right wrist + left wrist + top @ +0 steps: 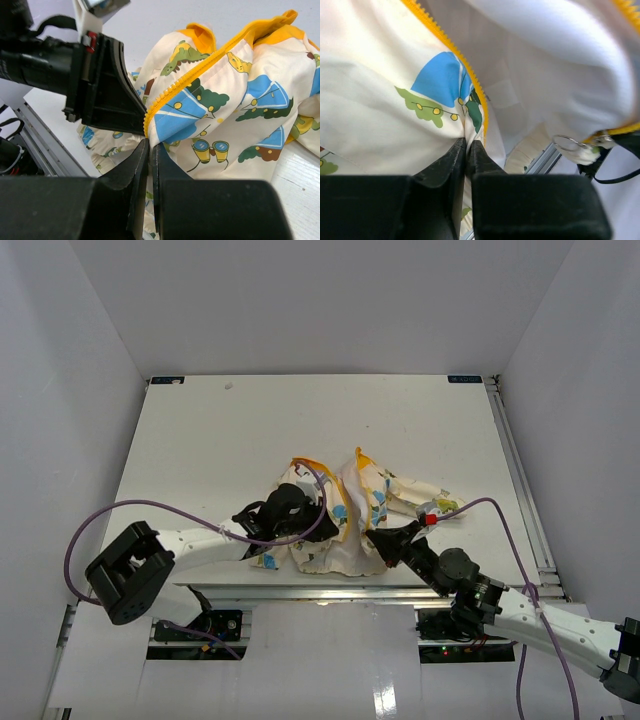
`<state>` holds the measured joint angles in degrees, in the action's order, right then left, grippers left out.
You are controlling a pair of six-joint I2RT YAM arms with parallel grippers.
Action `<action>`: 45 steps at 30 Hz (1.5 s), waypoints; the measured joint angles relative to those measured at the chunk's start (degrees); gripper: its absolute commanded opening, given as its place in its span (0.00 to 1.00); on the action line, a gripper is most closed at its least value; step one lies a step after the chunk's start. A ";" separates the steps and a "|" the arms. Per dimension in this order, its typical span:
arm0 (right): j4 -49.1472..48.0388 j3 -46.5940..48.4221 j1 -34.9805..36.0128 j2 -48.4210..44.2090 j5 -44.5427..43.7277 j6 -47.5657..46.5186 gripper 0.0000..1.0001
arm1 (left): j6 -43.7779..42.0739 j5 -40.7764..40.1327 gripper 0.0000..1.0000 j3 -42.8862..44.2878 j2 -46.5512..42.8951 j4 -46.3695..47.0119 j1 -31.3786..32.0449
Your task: Zip up the jacket
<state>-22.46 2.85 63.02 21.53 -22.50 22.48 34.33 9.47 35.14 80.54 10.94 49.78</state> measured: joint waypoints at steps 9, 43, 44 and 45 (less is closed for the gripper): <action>0.02 0.00 0.00 1.24 0.18 0.00 0.08 | -0.81 -1.96 0.03 0.30 -1.36 -3.69 0.00; -11.23 -0.04 -0.04 4.20 15.14 -6.72 0.08 | -10.77 15.22 0.00 -27.41 -17.65 50.42 -0.61; -11.35 -0.04 -0.04 4.26 15.88 -6.80 0.08 | -10.99 15.23 0.00 -27.58 -17.56 52.24 -0.65; -11.47 -0.04 -0.04 4.33 16.61 -6.88 0.08 | -11.19 15.24 0.00 -27.76 -17.45 54.19 -0.70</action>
<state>-33.93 2.81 62.98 25.87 -5.90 15.60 23.14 24.71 7.38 63.09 65.12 49.08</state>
